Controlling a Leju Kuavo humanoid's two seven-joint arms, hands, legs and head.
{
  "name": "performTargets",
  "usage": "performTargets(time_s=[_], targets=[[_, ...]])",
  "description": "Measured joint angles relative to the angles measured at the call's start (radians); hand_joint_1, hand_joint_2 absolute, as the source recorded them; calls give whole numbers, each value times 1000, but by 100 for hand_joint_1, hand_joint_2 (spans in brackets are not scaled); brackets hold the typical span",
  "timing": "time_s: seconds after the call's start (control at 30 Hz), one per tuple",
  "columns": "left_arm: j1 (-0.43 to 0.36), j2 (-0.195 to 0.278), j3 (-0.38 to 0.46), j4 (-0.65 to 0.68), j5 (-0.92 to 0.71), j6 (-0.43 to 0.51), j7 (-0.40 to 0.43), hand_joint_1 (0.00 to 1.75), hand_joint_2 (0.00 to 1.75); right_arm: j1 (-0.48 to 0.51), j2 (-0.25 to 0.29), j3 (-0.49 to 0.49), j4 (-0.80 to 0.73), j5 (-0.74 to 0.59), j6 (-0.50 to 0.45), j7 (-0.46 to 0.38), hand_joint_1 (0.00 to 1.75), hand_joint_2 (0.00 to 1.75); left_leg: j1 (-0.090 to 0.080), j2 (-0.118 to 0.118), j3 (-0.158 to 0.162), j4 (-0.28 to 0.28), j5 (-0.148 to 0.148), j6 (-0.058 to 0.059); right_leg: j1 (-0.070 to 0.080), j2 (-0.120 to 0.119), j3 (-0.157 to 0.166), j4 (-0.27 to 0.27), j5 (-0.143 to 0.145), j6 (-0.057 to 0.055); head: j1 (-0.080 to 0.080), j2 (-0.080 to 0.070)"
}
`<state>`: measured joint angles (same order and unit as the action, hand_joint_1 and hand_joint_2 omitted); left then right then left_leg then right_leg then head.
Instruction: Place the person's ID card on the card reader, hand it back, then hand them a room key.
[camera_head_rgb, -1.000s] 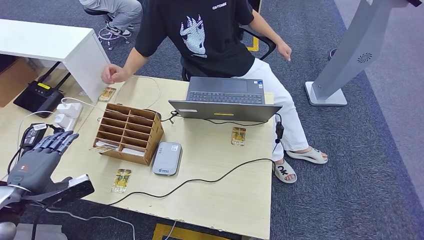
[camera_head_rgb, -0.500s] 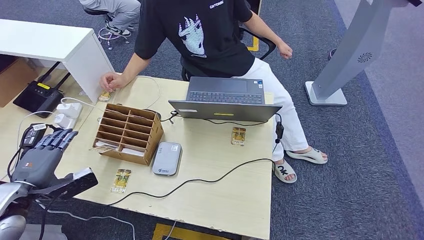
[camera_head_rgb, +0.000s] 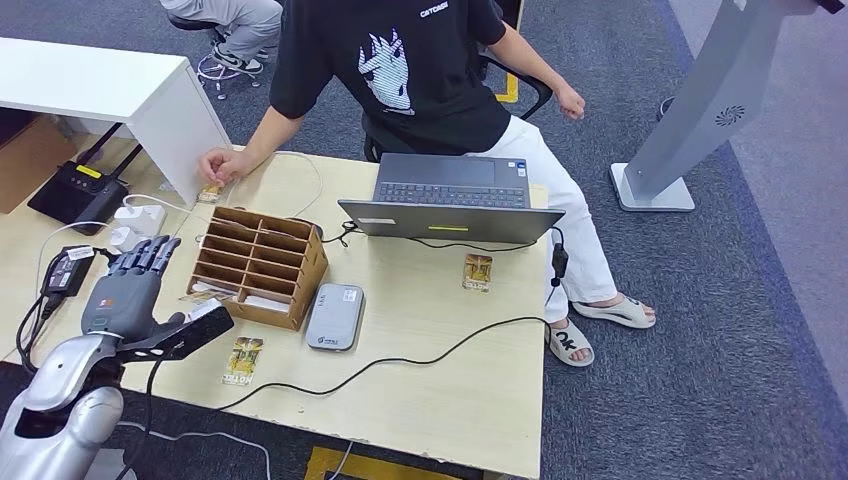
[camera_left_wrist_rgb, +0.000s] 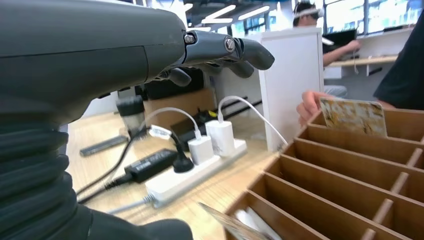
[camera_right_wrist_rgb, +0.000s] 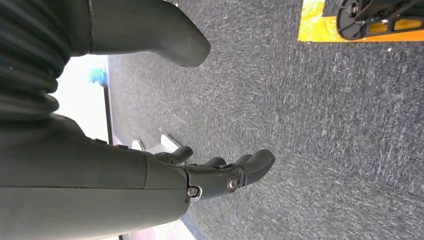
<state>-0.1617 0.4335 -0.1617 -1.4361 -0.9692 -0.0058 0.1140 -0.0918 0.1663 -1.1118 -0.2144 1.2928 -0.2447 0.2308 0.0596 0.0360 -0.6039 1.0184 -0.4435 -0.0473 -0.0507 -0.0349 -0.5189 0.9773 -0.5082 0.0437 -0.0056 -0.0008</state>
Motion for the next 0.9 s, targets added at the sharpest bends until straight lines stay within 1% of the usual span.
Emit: performTargets(time_s=[0.07, 0.13, 0.23, 0.3, 0.33, 0.4, 0.43, 0.47, 0.57, 0.67, 0.77, 0.9], targets=[[-31, -22, -14, 46, -5, 1, -1, 32, 175, -1, 0, 5, 0, 4, 2, 0, 0, 175, 0, 1, 0, 0, 0, 0, 0, 1, 0, 0, 0, 0, 0, 0], [-55, -40, -25, 81, -10, 3, -3, 34, 175, -2, 0, 8, 0, 6, 3, 0, 0, 175, 0, 2, 0, 0, 0, 0, 0, 3, 0, 0, 0, 0, 0, 0], [-89, -62, -40, 126, -17, 8, -4, 31, 175, -1, 0, 10, 0, 9, 5, 0, 0, 175, 0, 2, 0, 0, 0, 0, 0, 2, 0, 0, 0, 0, 0, 0], [-105, -73, -48, 147, -19, 9, -6, 24, 175, -1, 0, 12, 0, 12, 6, 0, 0, 175, 0, 2, 0, 0, 0, 0, 0, 3, -1, 0, 0, 0, 0, 0], [-112, -78, -51, 155, -20, 9, -7, 27, 175, -1, 0, 14, 0, 13, 6, 0, 0, 175, 0, 2, 0, 0, 0, 0, 0, 3, -1, 0, 0, 0, 0, 0], [-121, -85, -54, 169, -21, 10, -9, 58, 175, -1, 0, 17, 0, 15, 6, 0, 0, 175, 0, 2, 0, 0, 0, 0, 0, 3, -1, 0, 0, 0, 0, 0], [-125, -89, -56, 176, -21, 10, -10, 77, 175, -1, 0, 18, 0, 16, 6, 0, 0, 175, 0, 2, 0, 0, 0, 0, 0, 3, -1, 0, 0, 0, 0, 0], [-129, -91, -58, 183, -21, 10, -11, 103, 175, -1, 0, 19, 0, 16, 6, 0, 0, 175, 0, 2, 0, 0, 0, 0, 0, 3, -1, 0, 0, 0, 0, 0], [-141, -97, -65, 205, -21, 10, -16, 149, 175, -1, 0, 21, 0, 16, 6, 0, 0, 175, 0, 2, 0, 0, 0, 0, 0, 3, -1, 0, 0, 0, 0, 0], [-152, -102, -71, 222, -20, 11, -19, 156, 175, -1, 0, 23, 0, 16, 6, 0, 0, 175, 0, 2, 0, 0, 0, 0, 0, 3, -1, 0, 0, 0, 0, 0], [-161, -105, -74, 236, -19, 10, -22, 159, 175, -1, 0, 24, 0, 16, 6, 0, 0, 175, 0, 2, 0, 0, 0, 0, 0, 3, 0, 0, 0, 0, 0, 0], [-170, -99, -84, 244, -8, -16, -32, 164, 175, -1, 0, 24, 0, 15, 6, 0, 0, 175, 0, 2, 0, 0, 0, 0, 0, 3, 0, 0, 0, 0, 0, 0]])
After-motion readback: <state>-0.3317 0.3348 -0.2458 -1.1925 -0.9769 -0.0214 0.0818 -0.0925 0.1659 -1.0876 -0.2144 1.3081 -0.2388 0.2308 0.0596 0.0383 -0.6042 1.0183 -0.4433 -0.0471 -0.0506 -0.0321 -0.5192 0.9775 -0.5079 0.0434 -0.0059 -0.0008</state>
